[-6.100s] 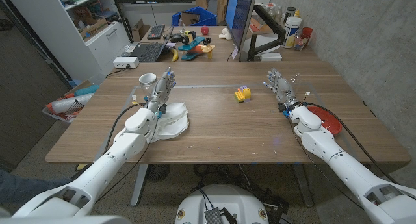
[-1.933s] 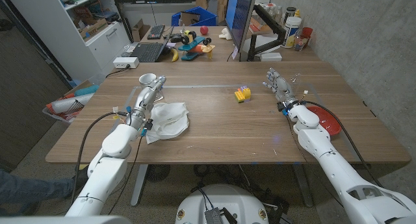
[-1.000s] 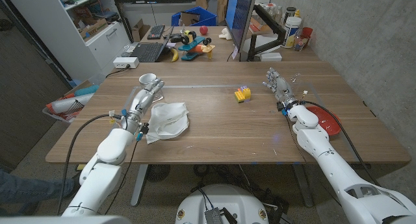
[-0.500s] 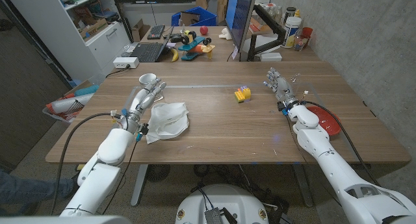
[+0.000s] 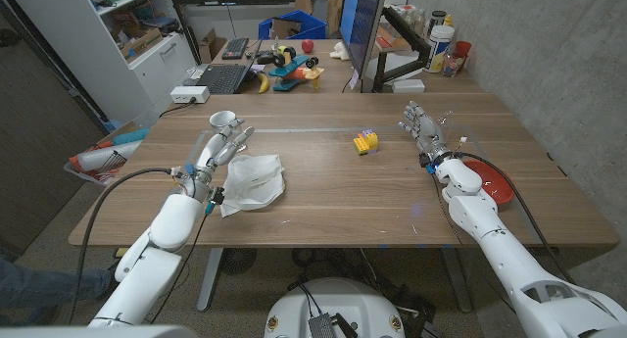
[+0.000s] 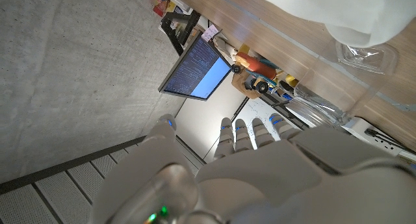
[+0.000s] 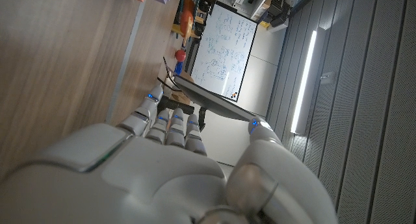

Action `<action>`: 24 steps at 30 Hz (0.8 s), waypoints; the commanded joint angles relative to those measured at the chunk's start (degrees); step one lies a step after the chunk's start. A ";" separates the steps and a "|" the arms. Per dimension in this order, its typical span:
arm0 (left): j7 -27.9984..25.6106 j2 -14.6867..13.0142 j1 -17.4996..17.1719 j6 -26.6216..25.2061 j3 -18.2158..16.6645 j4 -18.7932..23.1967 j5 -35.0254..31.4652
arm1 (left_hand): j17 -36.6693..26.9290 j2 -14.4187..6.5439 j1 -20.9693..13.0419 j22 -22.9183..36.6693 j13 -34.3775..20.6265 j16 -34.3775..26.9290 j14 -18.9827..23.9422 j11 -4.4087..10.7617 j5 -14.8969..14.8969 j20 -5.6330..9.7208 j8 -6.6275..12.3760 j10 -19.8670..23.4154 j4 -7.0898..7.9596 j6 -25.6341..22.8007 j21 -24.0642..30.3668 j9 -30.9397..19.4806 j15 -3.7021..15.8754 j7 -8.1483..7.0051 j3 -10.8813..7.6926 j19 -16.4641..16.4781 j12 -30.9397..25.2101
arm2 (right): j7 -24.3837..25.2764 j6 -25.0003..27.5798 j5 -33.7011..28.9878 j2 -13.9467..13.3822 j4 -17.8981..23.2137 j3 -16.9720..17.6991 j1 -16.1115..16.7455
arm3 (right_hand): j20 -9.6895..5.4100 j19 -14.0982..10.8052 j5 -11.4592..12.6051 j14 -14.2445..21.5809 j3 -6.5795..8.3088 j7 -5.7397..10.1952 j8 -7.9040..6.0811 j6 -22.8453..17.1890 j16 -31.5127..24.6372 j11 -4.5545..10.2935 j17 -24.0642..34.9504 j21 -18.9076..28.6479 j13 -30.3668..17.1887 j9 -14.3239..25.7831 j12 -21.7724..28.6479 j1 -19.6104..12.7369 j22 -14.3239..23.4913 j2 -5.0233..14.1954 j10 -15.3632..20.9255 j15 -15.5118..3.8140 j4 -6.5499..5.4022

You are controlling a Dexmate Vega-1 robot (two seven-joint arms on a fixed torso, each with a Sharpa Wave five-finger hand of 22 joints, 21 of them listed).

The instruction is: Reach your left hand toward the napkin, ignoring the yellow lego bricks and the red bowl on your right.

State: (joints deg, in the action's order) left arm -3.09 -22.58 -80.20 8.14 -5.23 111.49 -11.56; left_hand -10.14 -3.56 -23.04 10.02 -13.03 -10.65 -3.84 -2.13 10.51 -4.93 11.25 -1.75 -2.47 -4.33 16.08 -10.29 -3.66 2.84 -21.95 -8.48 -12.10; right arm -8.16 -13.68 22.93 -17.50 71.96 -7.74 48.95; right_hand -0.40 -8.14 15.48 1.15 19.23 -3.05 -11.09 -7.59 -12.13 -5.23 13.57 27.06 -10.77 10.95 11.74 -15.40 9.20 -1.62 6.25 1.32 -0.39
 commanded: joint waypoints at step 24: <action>-4.32 -2.73 -3.50 -7.37 0.11 6.35 -15.04 | -0.12 -0.06 -1.07 0.11 0.48 -0.49 1.07 0.47 -0.26 -0.53 0.44 1.20 -1.31 -1.89 -0.76 -0.14 0.22 -0.95 -0.17 0.67 -0.47 | -0.10 -0.77 0.28 0.19 -1.78 0.07 -0.48 | -0.27 -0.85 0.34 0.41 -0.10 -0.19 -0.37 -0.59 -0.21 0.05 -0.24 -1.12 -0.30 -0.02 0.07 -0.08 0.27 0.37 0.59 -0.08 0.42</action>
State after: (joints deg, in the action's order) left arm -7.26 -24.07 -83.49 4.07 -5.68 116.41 -22.45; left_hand -10.14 -3.56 -23.49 10.01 -12.50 -10.65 -3.04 -1.64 10.51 -5.42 11.47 -1.05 -3.42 -5.64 15.46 -10.27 -3.42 2.35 -21.96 -8.00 -12.31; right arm -7.88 -13.93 23.15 -17.57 71.09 -7.86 48.72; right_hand -0.72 -8.46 15.48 1.14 19.07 -3.38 -11.09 -7.89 -12.13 -5.03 13.31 26.05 -10.77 10.95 11.74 -15.41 9.20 -1.63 6.45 1.32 -0.23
